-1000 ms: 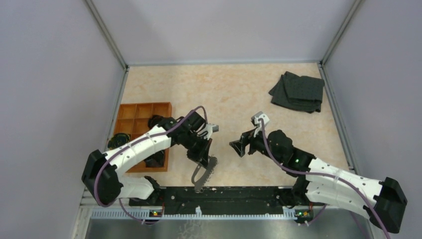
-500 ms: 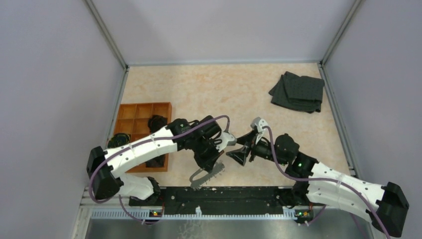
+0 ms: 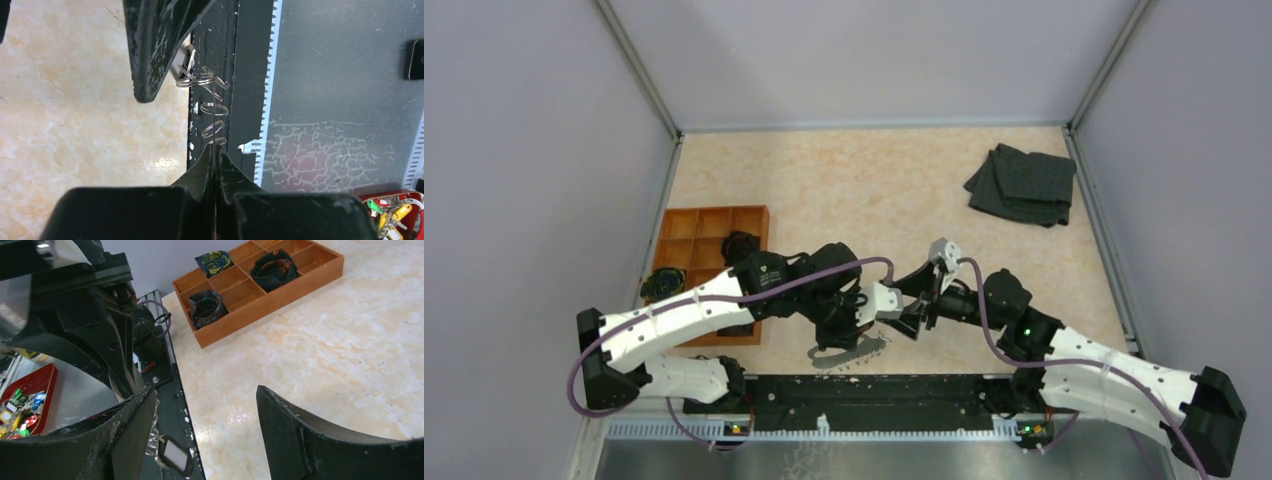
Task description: Remove the keys from the keyring
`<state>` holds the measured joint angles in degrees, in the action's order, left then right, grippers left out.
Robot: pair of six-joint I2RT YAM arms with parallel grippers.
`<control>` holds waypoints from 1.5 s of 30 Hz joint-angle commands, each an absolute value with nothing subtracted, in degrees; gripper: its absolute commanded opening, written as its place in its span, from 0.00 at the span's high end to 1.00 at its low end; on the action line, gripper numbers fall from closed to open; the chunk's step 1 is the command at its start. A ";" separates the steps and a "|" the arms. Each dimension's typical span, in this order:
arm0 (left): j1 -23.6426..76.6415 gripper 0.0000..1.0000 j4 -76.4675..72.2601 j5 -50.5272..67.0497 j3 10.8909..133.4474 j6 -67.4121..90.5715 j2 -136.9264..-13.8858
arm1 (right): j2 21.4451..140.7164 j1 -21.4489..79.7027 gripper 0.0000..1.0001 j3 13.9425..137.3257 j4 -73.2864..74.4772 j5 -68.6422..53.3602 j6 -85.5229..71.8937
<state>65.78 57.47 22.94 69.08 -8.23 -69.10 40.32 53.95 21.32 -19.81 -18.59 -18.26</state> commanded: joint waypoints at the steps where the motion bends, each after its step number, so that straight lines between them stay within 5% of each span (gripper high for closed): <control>1: 67.00 1.00 56.26 22.00 71.32 -11.01 -69.09 | 42.14 53.92 0.27 24.04 -23.46 -23.15 -18.10; 22: 67.24 1.00 56.66 13.74 71.73 -11.18 -66.84 | 40.60 53.96 0.30 26.54 -8.79 -19.42 -12.84; 28: 67.24 1.00 56.86 12.23 71.75 -11.31 -64.92 | 38.36 53.92 0.39 26.63 -7.71 -17.87 -13.48; 45: 67.24 1.00 47.22 2.25 72.93 -12.46 -55.35 | 29.46 53.96 0.44 22.74 -20.80 -16.68 -15.27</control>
